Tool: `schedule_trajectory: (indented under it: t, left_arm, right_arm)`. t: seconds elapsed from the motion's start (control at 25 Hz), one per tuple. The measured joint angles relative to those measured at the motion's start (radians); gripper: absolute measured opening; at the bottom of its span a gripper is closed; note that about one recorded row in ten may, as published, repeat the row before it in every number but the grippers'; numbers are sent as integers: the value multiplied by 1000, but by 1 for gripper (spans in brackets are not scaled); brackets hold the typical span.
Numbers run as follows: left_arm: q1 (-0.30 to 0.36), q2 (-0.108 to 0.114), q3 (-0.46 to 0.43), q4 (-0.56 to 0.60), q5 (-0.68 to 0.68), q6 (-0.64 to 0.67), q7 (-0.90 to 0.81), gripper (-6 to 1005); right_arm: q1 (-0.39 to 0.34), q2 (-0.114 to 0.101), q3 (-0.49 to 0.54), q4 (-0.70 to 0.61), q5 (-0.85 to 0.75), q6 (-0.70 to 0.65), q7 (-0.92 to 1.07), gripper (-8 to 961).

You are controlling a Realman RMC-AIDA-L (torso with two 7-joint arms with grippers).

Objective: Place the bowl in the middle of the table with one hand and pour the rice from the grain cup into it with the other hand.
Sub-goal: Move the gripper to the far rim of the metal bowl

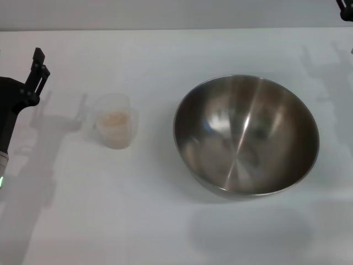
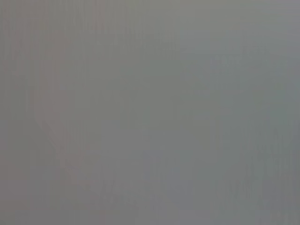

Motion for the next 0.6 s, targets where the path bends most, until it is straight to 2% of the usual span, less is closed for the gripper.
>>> schedule_trajectory:
  t: [0.6]
  left_arm:
    - [5, 0, 0, 0, 0, 0, 1, 823]
  right_arm:
    - [9, 0, 2, -3, 6, -2, 0, 761]
